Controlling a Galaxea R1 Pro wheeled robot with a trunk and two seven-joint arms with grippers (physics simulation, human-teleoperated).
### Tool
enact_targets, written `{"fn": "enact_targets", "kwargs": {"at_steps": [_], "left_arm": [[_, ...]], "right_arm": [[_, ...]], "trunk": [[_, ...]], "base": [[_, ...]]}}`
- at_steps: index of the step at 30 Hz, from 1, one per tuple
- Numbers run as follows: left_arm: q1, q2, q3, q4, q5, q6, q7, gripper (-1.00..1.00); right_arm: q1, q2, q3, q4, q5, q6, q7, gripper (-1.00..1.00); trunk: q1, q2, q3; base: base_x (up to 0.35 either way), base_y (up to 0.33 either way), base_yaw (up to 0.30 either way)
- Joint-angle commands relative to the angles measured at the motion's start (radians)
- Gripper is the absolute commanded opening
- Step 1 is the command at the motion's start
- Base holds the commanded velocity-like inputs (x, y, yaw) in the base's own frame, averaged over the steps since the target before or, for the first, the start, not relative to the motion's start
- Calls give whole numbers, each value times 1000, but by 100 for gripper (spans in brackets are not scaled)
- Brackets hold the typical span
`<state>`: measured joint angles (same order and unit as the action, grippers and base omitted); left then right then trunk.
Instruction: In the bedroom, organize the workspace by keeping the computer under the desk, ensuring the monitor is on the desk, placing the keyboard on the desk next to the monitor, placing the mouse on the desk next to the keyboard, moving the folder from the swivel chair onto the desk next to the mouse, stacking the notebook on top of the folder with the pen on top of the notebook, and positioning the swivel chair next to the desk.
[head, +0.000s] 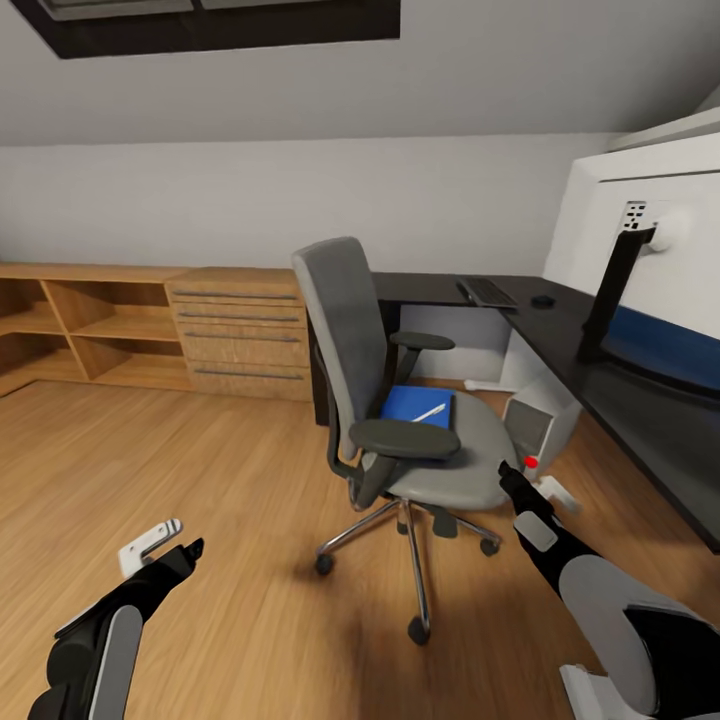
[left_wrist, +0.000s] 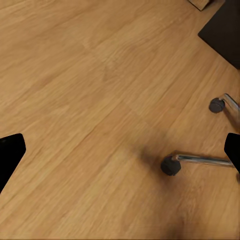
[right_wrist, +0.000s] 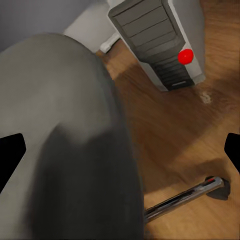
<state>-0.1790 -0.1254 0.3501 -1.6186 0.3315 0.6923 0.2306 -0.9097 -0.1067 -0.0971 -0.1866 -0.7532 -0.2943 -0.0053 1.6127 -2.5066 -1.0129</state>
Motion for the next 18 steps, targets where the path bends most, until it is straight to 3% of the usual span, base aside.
{"fn": "enact_targets", "kwargs": {"at_steps": [1,10,18], "left_arm": [[-1,-1,-1,-1,11,4,7,100],[-1,0,-3,0,11,4,7,100],[-1,1,-2,0,11,4,7,100]], "right_arm": [[0,-4,-7,55,-15,-2,-3,100],[0,-27,-7,55,-54,-2,-4,100],[0,-46,-11,55,-60,-2,-4,100]], "trunk": [[0,0,-1],[0,0,-1],[0,0,-1]], "base": [[169,0,0],[134,0,0],[26,0,0]]}}
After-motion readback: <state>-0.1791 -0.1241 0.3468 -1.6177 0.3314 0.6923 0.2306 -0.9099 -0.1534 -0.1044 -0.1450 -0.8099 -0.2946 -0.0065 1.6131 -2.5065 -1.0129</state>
